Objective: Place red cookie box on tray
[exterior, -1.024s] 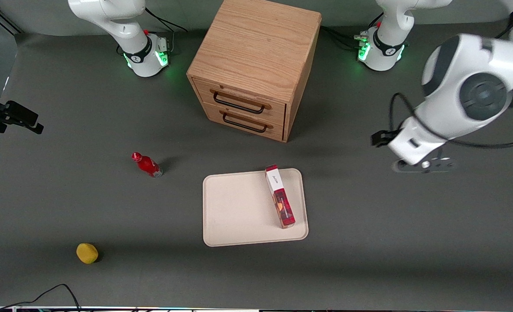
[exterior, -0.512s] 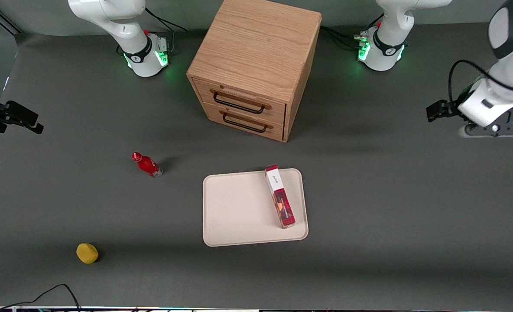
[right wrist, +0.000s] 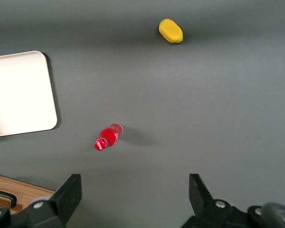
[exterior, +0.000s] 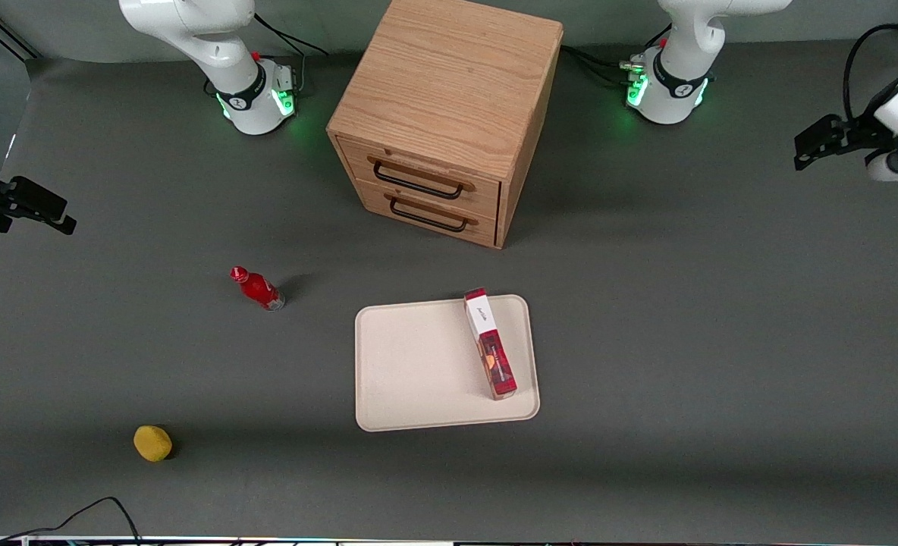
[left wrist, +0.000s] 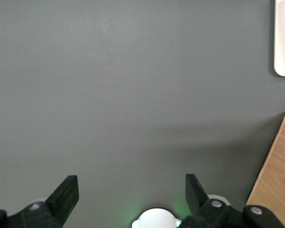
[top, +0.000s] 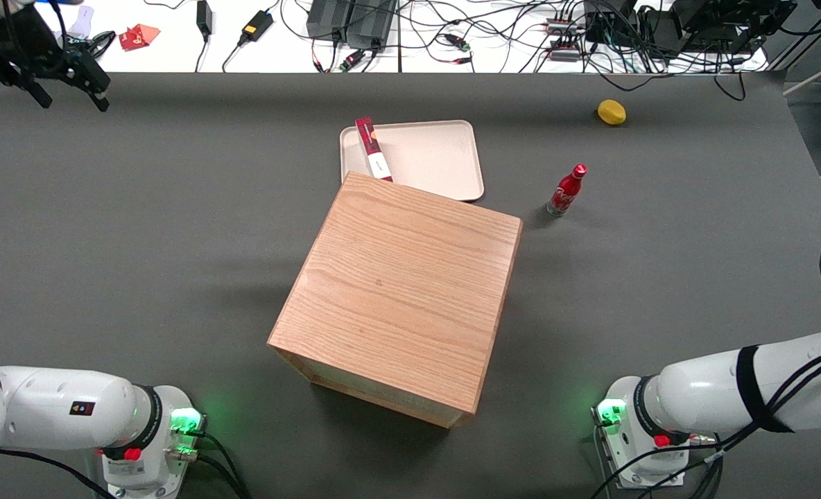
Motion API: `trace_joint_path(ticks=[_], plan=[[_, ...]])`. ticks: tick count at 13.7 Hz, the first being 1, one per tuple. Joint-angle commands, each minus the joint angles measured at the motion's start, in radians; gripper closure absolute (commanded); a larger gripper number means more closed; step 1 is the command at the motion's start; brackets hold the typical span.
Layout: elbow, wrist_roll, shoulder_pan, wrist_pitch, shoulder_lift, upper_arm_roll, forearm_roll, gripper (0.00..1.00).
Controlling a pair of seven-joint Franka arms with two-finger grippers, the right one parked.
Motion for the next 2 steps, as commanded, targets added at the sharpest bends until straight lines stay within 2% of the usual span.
trace_joint_path(ticks=[1, 2], plan=[[0.066, -0.02, -0.016, -0.037, 0.037, 0.007, 0.005, 0.0], [0.08, -0.034, -0.016, -0.037, 0.046, 0.007, 0.004, 0.0]])
